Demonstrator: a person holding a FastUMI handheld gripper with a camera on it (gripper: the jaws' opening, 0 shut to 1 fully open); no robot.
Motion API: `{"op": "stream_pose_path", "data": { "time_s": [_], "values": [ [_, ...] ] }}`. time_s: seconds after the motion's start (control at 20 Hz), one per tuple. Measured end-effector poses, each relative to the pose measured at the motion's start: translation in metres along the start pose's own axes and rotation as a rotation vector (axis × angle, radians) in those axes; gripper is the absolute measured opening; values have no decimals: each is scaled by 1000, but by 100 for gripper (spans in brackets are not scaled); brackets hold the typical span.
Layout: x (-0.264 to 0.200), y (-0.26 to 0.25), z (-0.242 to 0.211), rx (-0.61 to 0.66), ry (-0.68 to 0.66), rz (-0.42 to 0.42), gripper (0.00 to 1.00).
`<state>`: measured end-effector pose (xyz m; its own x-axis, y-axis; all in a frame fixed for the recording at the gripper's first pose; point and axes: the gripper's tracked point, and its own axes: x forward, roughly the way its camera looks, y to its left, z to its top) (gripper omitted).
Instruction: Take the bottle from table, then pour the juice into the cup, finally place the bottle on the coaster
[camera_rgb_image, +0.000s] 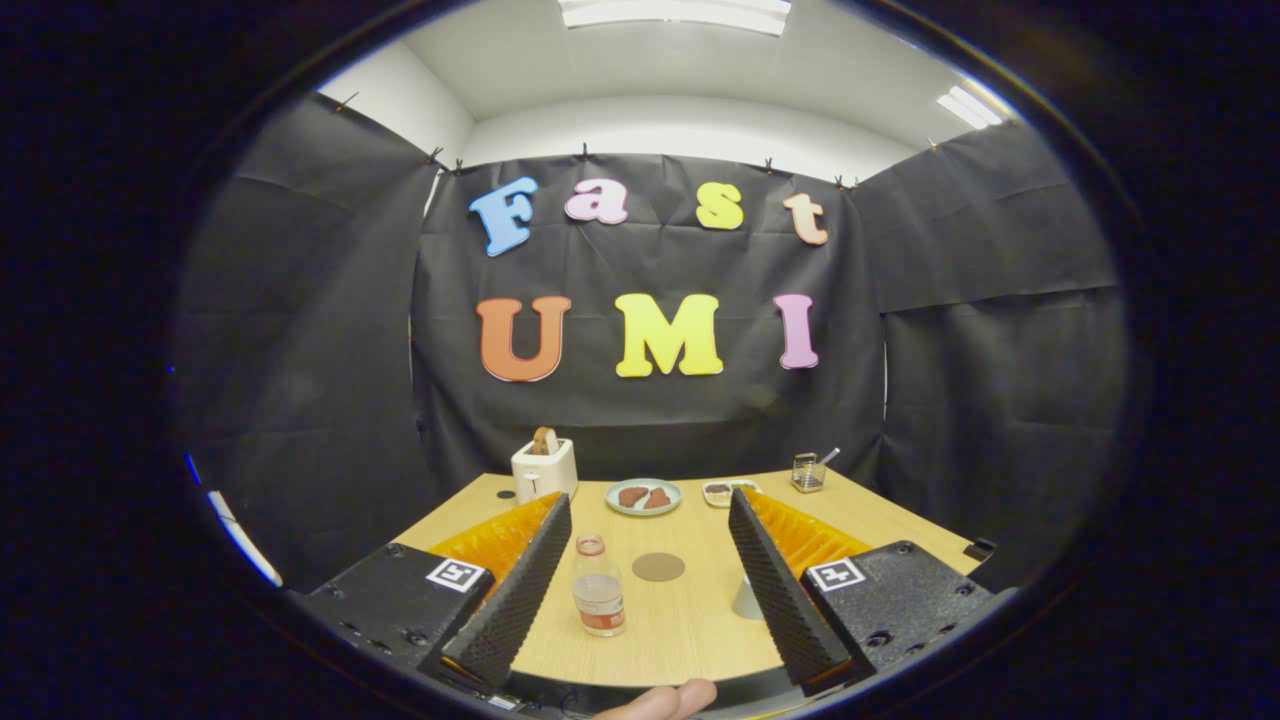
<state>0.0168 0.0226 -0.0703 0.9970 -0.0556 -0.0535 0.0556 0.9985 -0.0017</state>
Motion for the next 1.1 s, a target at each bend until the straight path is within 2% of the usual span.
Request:
{"op": "stream_pose_path", "data": {
  "time_s": [0.7, 1.1],
  "values": [
    [42, 28, -77, -4, 1, -55, 100],
    [78, 42, -145, 11, 76, -49, 100]
  ]
}}
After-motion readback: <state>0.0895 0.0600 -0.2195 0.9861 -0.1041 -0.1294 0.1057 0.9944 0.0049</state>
